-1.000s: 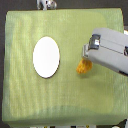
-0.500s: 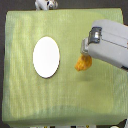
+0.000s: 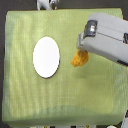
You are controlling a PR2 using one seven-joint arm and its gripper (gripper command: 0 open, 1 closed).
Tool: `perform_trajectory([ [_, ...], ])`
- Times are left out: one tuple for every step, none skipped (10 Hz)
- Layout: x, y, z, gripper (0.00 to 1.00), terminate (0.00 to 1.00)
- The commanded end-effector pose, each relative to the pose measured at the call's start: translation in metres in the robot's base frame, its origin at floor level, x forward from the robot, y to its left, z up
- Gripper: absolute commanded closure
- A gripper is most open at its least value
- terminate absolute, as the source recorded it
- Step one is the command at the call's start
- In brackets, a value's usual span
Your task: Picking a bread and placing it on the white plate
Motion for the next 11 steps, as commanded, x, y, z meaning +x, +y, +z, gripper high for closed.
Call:
perform_trajectory([
  [0.021,0.06,-0.002,1.0,0.0],
  [0.026,0.079,0.0,1.0,0.0],
  [0.028,0.09,0.001,1.0,0.0],
  [0.03,0.108,0.001,1.0,0.0],
  [0.03,0.128,-0.001,1.0,0.0],
  [0.029,0.141,-0.003,1.0,0.0],
  [0.03,0.162,-0.008,1.0,0.0],
  [0.032,0.174,-0.011,1.0,0.0],
  [0.034,0.194,-0.019,1.0,0.0],
  [0.035,0.208,-0.027,1.0,0.0],
  [0.035,0.216,-0.034,1.0,0.0],
])
